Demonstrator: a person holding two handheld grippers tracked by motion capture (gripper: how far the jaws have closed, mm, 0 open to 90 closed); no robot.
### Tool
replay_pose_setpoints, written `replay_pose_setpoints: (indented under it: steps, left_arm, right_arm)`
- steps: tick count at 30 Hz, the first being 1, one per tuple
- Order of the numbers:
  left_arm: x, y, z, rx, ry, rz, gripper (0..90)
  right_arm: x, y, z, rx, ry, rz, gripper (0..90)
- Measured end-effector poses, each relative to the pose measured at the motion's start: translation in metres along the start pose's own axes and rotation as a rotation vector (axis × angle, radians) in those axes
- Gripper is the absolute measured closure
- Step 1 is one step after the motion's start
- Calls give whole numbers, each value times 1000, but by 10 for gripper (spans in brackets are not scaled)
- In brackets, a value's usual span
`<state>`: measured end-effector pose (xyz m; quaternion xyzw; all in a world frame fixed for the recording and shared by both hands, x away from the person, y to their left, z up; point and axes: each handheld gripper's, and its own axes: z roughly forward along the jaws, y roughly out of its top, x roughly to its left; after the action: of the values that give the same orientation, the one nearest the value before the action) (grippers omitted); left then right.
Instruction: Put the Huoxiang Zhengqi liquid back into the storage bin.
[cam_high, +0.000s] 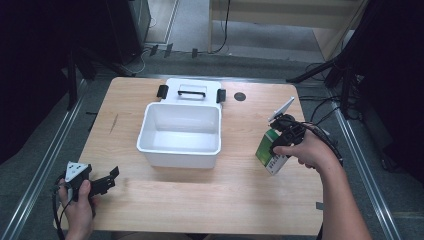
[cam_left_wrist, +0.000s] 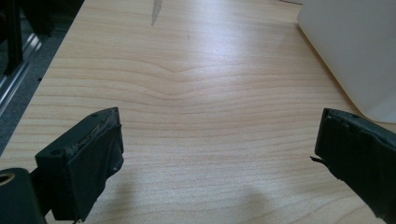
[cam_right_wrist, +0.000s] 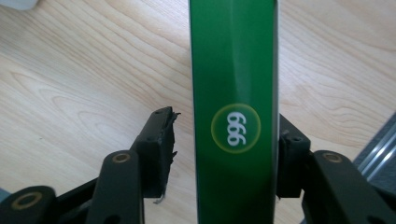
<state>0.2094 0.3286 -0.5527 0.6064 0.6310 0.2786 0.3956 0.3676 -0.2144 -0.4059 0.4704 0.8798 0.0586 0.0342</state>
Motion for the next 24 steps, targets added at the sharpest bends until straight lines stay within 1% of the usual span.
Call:
replay_pose_setpoints:
  steps: [2, 3, 4, 5, 6, 7, 12, 16, 17, 18, 19, 20, 21, 22, 24]
  left_arm:
    - [0, 0, 0, 0, 0, 0, 22]
    - [0, 0, 0, 0, -2, -1, 22]
    - [0, 0, 0, 0, -2, -1, 22]
    - [0, 0, 0, 1, -2, -1, 22]
    - [0, 0, 0, 1, -3, 0, 22]
    - [0, 0, 0, 1, -3, 1, 22]
    - [0, 0, 0, 1, -4, 0, 22]
    - [0, 0, 0, 3, -5, 1, 22]
    - [0, 0, 0, 5, -6, 0, 23]
    - [0, 0, 0, 5, -7, -1, 22]
    - [0, 0, 0, 5, -7, -1, 23]
    - [0, 0, 0, 5, -6, 1, 23]
    - [0, 0, 0, 5, -6, 1, 23]
    - [0, 0, 0, 5, -7, 1, 23]
    - [0, 0, 0, 4, -8, -1, 23]
  right_arm:
    - [0, 1, 1, 6, 7, -1, 515]
    - [0, 3, 2, 17, 21, -2, 544]
    - [-1, 4, 2, 19, 29, -6, 553]
    - [-1, 4, 2, 19, 29, -6, 553]
    - [0, 6, 2, 23, 33, -2, 572]
    - [1, 6, 3, 25, 32, -12, 572]
    - [3, 8, 3, 33, 14, -23, 591]
    - [3, 9, 2, 16, -11, -39, 632]
    - [4, 9, 2, 17, -5, -57, 640]
    - [4, 10, 2, 22, -9, -71, 642]
    - [4, 10, 2, 22, -9, -71, 642]
    - [7, 11, 2, 26, -19, -105, 642]
    - [7, 11, 2, 26, -19, -105, 642]
    - [8, 11, 1, 32, -23, -118, 642]
    - [12, 13, 0, 31, -24, -167, 642]
